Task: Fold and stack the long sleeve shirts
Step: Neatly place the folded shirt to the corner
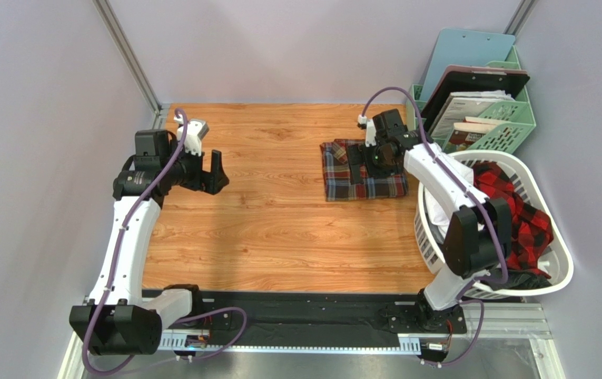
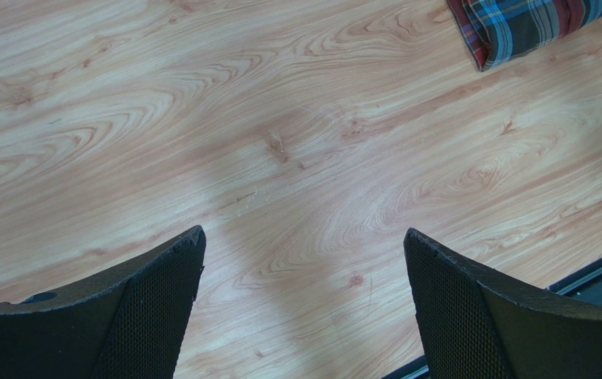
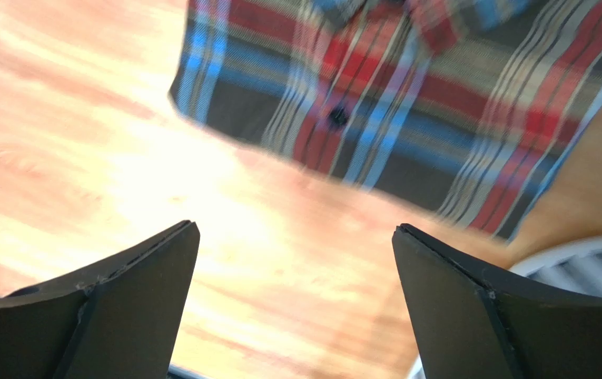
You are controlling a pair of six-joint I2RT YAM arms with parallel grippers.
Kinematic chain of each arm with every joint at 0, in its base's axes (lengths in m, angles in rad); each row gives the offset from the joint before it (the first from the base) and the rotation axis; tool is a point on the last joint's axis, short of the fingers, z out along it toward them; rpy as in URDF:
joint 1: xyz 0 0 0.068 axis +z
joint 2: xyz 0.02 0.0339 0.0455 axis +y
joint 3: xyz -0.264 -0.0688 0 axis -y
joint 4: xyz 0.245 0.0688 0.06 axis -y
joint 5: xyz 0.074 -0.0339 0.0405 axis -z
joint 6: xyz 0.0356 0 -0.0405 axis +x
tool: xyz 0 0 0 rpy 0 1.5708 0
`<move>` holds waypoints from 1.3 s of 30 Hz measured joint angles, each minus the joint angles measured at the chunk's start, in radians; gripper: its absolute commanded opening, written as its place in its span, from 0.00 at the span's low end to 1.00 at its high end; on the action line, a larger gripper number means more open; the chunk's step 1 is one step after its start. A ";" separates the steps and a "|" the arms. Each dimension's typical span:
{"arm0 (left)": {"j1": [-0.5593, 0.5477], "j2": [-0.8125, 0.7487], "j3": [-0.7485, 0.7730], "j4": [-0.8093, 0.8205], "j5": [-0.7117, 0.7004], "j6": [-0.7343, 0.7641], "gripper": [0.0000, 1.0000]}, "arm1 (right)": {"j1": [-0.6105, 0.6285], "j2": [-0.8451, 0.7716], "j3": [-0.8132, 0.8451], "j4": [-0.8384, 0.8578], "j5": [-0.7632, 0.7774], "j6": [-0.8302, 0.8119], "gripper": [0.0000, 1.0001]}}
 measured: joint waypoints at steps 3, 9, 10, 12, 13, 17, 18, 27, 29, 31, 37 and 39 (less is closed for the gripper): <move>0.000 -0.008 0.002 -0.002 0.000 0.000 0.99 | 0.024 -0.086 -0.111 0.037 0.008 0.077 1.00; 0.000 -0.009 0.002 -0.016 -0.002 0.000 0.99 | 0.065 -0.055 -0.337 0.140 0.057 0.188 1.00; 0.000 -0.009 0.002 -0.018 -0.002 0.000 0.99 | 0.070 -0.050 -0.369 0.156 0.071 0.204 1.00; 0.000 -0.010 0.002 -0.020 -0.002 -0.001 0.99 | 0.076 -0.040 -0.407 0.190 0.093 0.233 1.00; 0.000 -0.010 0.002 -0.023 -0.002 -0.001 0.99 | 0.080 -0.032 -0.424 0.217 0.108 0.251 1.00; 0.000 -0.010 0.002 -0.024 -0.003 -0.001 0.99 | 0.096 0.008 -0.419 0.280 0.170 0.289 1.00; 0.000 -0.010 0.002 -0.025 -0.005 -0.001 0.99 | 0.097 0.023 -0.406 0.299 0.194 0.295 1.00; 0.000 0.013 0.009 -0.039 -0.008 -0.006 0.99 | 0.095 0.261 -0.125 0.404 0.313 0.314 1.00; 0.001 0.023 0.022 -0.051 -0.008 -0.005 0.99 | 0.087 0.325 -0.037 0.427 0.331 0.312 0.99; 0.001 0.031 0.035 -0.053 -0.009 -0.004 0.99 | 0.072 0.367 0.018 0.435 0.338 0.307 0.99; 0.001 0.053 0.042 -0.053 -0.008 -0.003 0.99 | 0.023 0.492 0.200 0.449 0.341 0.255 1.00; 0.001 0.064 0.042 -0.054 -0.004 -0.001 0.99 | 0.009 0.509 0.229 0.451 0.337 0.236 1.00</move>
